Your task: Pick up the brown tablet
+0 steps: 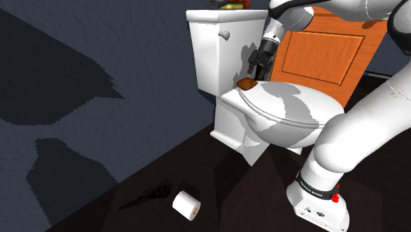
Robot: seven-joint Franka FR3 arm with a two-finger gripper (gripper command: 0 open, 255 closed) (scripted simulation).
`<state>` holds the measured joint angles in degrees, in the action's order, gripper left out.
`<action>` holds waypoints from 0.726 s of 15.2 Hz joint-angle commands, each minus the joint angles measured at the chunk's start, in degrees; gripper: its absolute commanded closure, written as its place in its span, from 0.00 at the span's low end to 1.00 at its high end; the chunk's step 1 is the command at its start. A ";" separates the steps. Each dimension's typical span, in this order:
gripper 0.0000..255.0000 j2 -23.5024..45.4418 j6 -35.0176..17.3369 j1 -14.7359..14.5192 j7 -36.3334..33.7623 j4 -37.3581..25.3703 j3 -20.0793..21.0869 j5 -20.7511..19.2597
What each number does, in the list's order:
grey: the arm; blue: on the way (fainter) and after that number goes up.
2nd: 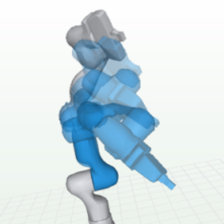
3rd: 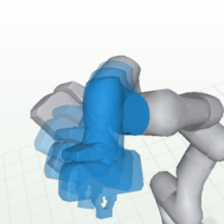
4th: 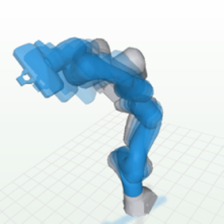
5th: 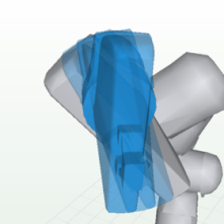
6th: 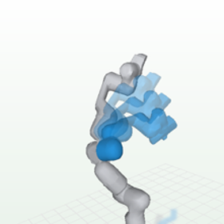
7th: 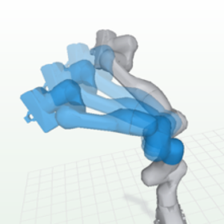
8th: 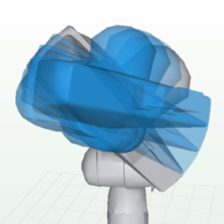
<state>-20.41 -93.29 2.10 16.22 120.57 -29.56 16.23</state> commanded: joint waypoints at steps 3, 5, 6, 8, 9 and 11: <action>0.00 9.39 1.89 0.25 5.81 -6.47 -7.00 7.46; 0.00 14.99 3.86 0.93 8.98 -10.16 -10.25 12.13; 0.00 17.99 5.12 1.55 10.58 -12.10 -11.69 14.68; 0.00 24.32 8.13 3.56 13.59 -16.16 -13.96 20.08; 0.00 27.56 9.82 4.93 14.92 -18.26 -14.75 22.84; 0.00 33.96 13.34 8.46 17.04 -22.58 -15.49 28.28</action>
<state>10.20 -82.01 8.78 32.01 100.34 -44.45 41.52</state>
